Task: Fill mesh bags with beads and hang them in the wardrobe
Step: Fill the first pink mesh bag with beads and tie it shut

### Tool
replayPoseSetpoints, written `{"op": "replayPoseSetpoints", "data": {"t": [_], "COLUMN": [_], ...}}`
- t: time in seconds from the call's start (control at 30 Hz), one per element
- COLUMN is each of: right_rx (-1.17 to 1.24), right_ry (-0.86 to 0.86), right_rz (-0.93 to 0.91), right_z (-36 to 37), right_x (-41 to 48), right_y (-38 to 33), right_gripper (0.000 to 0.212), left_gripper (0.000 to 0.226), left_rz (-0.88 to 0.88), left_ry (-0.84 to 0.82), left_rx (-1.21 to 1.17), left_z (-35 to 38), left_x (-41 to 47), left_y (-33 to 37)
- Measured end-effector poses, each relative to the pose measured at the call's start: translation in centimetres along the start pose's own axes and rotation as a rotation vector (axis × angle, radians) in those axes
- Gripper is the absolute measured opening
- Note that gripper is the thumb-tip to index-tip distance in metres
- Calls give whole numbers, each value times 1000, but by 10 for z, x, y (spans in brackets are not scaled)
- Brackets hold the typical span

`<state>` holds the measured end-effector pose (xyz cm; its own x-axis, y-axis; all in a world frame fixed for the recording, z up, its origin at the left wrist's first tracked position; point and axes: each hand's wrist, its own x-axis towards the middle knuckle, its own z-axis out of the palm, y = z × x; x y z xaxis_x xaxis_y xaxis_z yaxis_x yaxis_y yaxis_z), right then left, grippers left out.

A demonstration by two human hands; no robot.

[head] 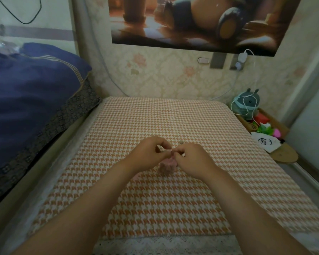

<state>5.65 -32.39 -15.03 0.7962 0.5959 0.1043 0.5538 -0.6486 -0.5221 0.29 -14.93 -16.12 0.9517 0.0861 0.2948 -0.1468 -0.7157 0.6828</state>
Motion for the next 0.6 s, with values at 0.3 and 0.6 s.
{"op": "replayPoseSetpoints", "data": {"t": [0.3,0.6], "right_rx": [3,91], "right_ry": [53,63], "right_rz": [-20,-15], "right_z": [4,6], "right_x": [6,13], "right_y": [4,7], "right_gripper": [26,22], "left_gripper": [22,47], "left_rz": [-146,-63], "left_ry": [151,-108], "left_rx": [130,316], "left_z": [-5,23], "left_x": [18,40], "left_y": [-47,-75]}}
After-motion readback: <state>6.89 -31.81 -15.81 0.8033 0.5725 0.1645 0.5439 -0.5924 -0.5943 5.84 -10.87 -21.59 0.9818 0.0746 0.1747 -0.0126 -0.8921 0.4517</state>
